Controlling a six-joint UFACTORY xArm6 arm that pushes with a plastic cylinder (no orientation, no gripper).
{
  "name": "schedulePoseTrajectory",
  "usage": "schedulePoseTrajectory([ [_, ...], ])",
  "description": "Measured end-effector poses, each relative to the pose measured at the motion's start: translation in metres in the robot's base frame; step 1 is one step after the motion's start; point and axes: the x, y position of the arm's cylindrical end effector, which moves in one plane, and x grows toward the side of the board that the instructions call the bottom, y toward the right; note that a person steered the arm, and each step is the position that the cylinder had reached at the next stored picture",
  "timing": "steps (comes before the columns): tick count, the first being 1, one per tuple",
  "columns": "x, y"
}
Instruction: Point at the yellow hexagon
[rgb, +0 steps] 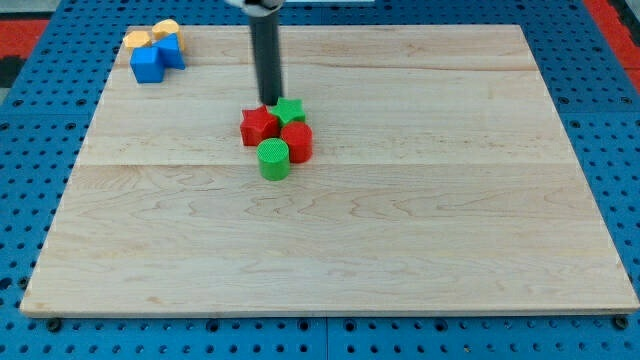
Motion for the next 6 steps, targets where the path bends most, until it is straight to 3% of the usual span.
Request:
schedulePoseTrajectory([
  [2,0.007,-0.157],
  [3,-0.02,-0.217],
  [4,-0.033,-0.217],
  [6,-0.138,-0.216],
])
